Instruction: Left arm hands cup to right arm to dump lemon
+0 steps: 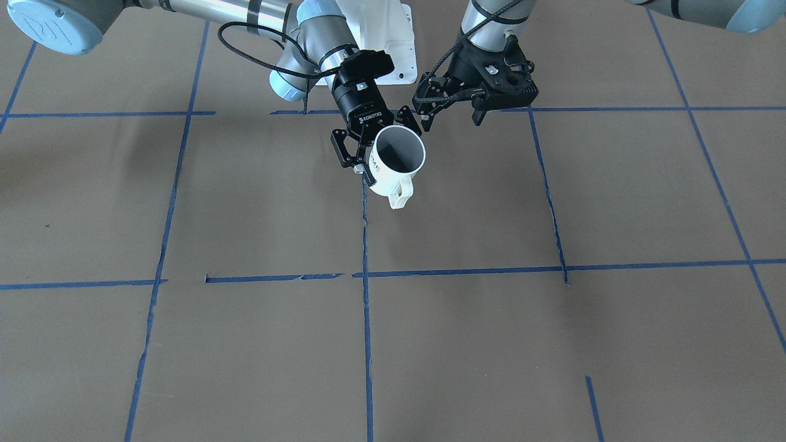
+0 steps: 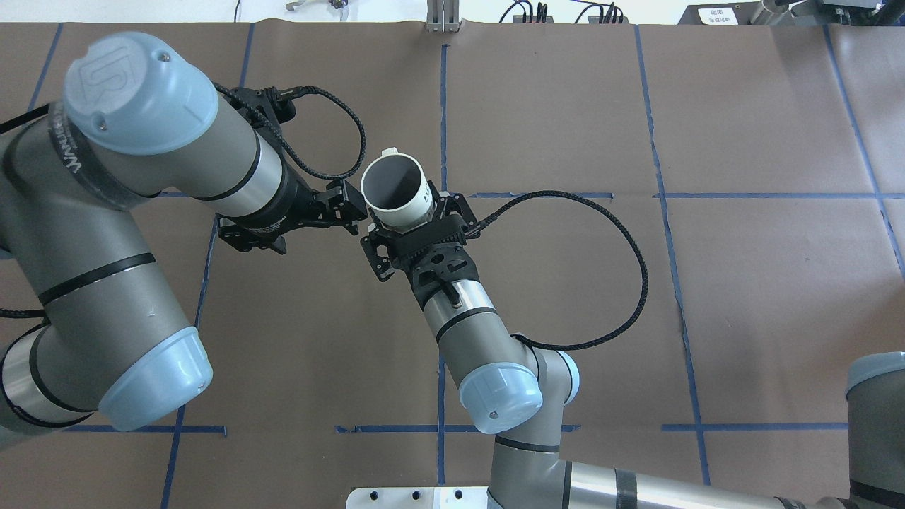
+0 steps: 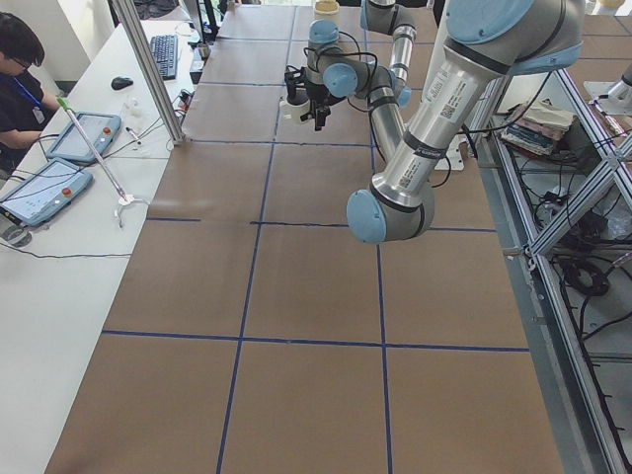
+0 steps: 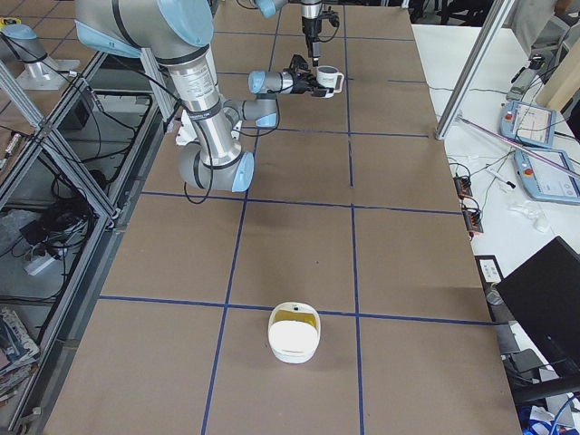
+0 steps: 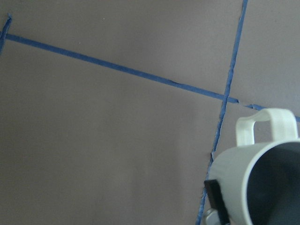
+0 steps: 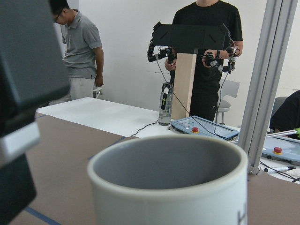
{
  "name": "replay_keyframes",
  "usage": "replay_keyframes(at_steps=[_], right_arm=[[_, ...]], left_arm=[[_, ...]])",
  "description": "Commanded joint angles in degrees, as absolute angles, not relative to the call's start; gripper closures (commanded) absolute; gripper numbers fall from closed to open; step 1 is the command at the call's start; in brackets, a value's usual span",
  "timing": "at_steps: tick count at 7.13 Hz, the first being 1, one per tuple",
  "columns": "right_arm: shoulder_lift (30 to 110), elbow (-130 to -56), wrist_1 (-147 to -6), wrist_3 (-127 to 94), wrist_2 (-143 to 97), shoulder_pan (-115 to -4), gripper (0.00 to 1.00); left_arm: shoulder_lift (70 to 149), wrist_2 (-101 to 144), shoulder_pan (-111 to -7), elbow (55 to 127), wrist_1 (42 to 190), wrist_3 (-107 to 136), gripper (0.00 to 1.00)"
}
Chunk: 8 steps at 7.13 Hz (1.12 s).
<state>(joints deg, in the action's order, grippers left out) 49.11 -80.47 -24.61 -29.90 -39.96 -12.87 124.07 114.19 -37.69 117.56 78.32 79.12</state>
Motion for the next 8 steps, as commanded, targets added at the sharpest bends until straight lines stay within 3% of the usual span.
replay_keyframes(at_steps=[1, 8], right_arm=[[49.1, -80.4, -24.6, -29.9, -40.2, -12.9, 0.75], [49.0, -80.6, -24.8, -29.8, -39.4, -11.5, 0.75]], left_arm=[[123.8, 114.1, -37.4, 117.9, 78.3, 79.0, 0.0], [125.7, 114.6, -38.5, 118.4, 78.0, 79.5, 0.0]])
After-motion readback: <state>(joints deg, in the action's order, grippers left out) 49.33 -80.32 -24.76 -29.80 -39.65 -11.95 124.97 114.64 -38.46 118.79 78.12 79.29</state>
